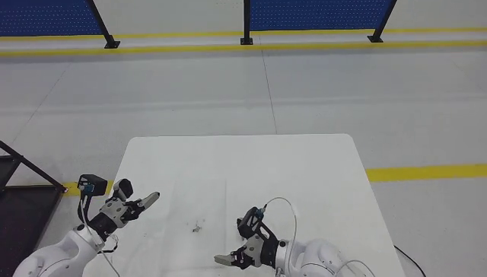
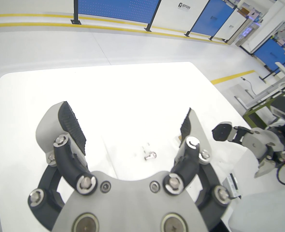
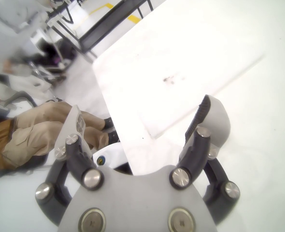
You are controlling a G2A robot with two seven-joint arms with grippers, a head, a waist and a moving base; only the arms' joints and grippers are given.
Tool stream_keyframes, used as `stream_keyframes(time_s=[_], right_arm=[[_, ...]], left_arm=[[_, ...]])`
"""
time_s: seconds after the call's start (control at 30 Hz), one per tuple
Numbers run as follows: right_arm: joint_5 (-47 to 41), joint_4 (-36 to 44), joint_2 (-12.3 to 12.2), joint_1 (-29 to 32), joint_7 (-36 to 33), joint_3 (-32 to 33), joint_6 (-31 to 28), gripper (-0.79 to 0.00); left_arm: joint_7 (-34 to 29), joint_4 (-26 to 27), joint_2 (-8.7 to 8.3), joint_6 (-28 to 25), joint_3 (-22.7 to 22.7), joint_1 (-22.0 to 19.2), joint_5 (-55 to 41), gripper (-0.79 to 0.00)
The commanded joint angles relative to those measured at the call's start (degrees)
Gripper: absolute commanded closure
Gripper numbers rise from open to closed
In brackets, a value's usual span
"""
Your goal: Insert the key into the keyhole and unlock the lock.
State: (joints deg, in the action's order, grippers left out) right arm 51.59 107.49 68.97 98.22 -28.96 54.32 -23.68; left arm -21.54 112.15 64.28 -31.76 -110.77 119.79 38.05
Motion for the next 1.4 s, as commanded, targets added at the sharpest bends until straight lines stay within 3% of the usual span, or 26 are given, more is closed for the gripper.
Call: stream_keyframes(time_s=[0.0, 0.27, 0.47, 0.63, 0.83, 1.07, 1.23, 1.37], right_arm=[[0.1, 0.0, 0.0, 0.0, 0.0, 0.0, 0.0, -0.785], [0.0, 0.1, 0.0, 0.0, 0.0, -0.2, -0.2, -0.785], [-6.0, -3.5, 1.2, -4.2, -2.4, -7.1, -2.6, -0.785], [-14.3, -12.2, 4.4, -12.2, -2.4, -14.6, 2.5, -0.785], [-21.5, -21.9, 8.4, -20.6, -3.9, -20.8, 11.2, -0.785], [-23.4, -29.1, 12.0, -25.9, -1.6, -25.4, 17.1, -0.785], [-19.8, -29.0, 12.6, -26.0, 3.4, -26.3, 18.6, -0.785], [-16.8, -26.0, 11.5, -23.7, 6.4, -24.4, 19.2, -0.785]], left_arm=[[0.0, 0.0, 0.0, 0.0, 0.0, 0.0, 0.0, -0.785], [0.0, 0.0, 0.0, 0.0, 0.0, 0.0, 0.0, -0.785], [-4.3, -3.6, -0.47, -3.2, -0.9, -1.8, -8.6, -0.785], [-6.9, -6.2, -1.1, -5.6, -4.3, -3.1, -11.9, -0.785], [-7.4, -5.4, -1.35, -6.1, -6.3, -2.5, -13.3, -0.785], [-7.4, -5.4, -1.35, -6.1, -6.3, -2.5, -13.3, -0.785], [-7.3, -5.3, -1.33, -5.7, -6.1, -2.6, -13.0, -0.785], [-8.6, -4.2, -1.44, -7.1, -4.2, -2.5, -8.9, -0.785]])
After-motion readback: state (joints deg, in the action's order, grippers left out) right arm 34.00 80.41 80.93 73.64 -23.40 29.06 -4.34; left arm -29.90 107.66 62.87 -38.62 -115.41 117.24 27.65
